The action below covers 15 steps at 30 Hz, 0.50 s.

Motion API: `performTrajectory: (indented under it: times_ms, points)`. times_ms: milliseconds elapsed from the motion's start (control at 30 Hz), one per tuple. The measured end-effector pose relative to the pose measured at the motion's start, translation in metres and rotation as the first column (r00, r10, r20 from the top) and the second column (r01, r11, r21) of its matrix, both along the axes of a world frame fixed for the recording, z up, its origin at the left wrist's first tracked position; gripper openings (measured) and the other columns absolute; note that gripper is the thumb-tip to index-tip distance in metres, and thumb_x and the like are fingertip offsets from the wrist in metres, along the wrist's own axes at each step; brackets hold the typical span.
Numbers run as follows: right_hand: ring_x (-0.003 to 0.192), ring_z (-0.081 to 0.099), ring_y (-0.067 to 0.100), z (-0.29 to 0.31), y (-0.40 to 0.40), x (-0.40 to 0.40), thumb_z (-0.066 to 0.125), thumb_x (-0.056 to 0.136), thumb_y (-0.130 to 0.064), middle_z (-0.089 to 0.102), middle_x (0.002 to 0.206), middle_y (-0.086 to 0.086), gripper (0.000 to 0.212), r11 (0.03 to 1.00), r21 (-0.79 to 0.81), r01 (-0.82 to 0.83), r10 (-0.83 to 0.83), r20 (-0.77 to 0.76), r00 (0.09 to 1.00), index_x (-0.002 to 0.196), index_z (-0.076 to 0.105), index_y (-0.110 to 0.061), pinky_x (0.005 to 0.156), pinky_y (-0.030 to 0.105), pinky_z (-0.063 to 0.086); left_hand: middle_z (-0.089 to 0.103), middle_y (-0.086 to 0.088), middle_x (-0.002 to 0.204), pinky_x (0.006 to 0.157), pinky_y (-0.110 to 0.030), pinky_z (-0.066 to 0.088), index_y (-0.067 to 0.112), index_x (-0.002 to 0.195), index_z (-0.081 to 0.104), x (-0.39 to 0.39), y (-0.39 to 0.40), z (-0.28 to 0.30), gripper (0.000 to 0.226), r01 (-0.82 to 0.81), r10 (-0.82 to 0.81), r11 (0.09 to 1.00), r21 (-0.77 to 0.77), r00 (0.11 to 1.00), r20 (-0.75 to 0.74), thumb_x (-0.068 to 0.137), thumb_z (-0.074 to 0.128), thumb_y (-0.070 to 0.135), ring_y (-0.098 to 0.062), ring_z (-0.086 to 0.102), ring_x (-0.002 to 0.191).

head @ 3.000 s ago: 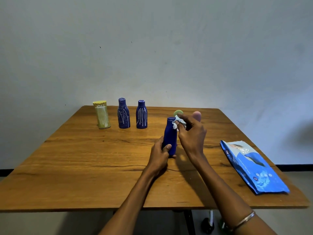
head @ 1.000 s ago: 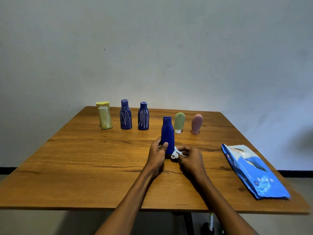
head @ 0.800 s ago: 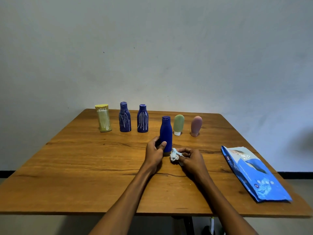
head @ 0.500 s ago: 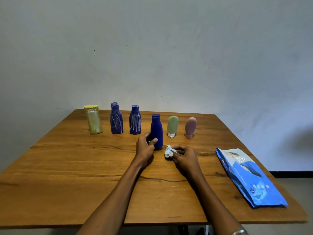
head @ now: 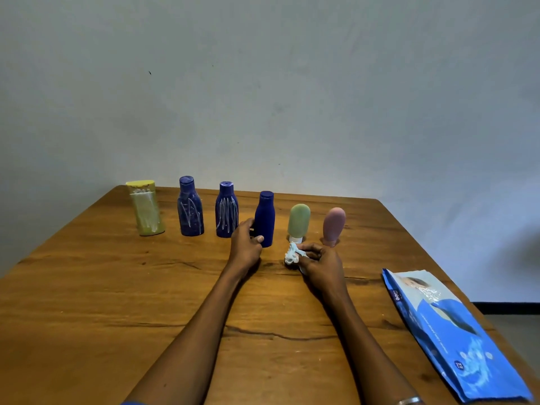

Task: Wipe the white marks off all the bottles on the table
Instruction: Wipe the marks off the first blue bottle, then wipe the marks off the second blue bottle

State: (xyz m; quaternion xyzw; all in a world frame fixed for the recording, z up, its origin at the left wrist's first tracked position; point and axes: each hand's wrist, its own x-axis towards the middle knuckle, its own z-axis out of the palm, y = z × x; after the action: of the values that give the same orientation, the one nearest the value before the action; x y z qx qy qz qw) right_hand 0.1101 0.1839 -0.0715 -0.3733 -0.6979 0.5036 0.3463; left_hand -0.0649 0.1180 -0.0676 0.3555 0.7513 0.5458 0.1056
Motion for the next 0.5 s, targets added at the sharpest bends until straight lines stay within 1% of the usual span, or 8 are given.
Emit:
performTrajectory:
  times_ms: [67, 200, 367, 500]
  points:
    - [0.098, 0.069, 0.001, 0.000, 0.002, -0.001, 0.071, 0.092, -0.005, 0.073, 0.106, -0.010, 0.027, 1.000, 0.008, 0.001, -0.001, 0.001, 1.000, 0.113, 0.073, -0.021, 0.082, 0.022, 0.059, 0.062, -0.012, 0.138, 0.089, -0.026, 0.047, 0.005, 0.140, 0.054, -0.001, 0.004, -0.001, 0.050, -0.043, 0.043, 0.999, 0.002, 0.999, -0.014, 0.092, 0.061, -0.010, -0.023, 0.058, 0.125]
    - [0.100, 0.068, 0.002, -0.004, 0.005, -0.002, 0.071, 0.093, -0.007, 0.072, 0.111, -0.009, 0.027, 1.000, -0.005, 0.005, -0.005, -0.001, 1.000, 0.116, 0.073, -0.021, 0.081, 0.022, 0.059, 0.060, -0.014, 0.140, 0.093, -0.026, 0.046, 0.003, 0.141, 0.052, 0.000, 0.010, -0.003, 0.053, -0.081, 0.081, 0.997, -0.008, 0.996, -0.041, 0.091, 0.060, -0.014, -0.025, 0.057, 0.130]
    - [0.100, 0.068, 0.001, -0.007, 0.007, -0.002, 0.074, 0.091, -0.009, 0.073, 0.113, -0.008, 0.028, 1.000, 0.006, 0.006, -0.006, -0.011, 1.000, 0.117, 0.074, -0.020, 0.078, 0.019, 0.057, 0.058, -0.014, 0.142, 0.103, -0.036, 0.050, 0.004, 0.142, 0.051, 0.000, 0.013, -0.005, 0.055, -0.102, 0.101, 0.995, -0.015, 0.994, -0.048, 0.090, 0.061, -0.014, -0.026, 0.055, 0.133]
    - [0.104, 0.068, 0.005, -0.008, 0.008, -0.004, 0.074, 0.091, -0.009, 0.073, 0.117, -0.005, 0.028, 1.000, 0.005, 0.006, -0.006, -0.004, 1.000, 0.117, 0.073, -0.020, 0.084, 0.026, 0.060, 0.056, -0.014, 0.146, 0.104, -0.035, 0.048, 0.005, 0.145, 0.049, -0.002, 0.012, -0.006, 0.058, -0.106, 0.105, 0.994, -0.025, 0.994, -0.042, 0.091, 0.062, -0.012, -0.026, 0.053, 0.135]
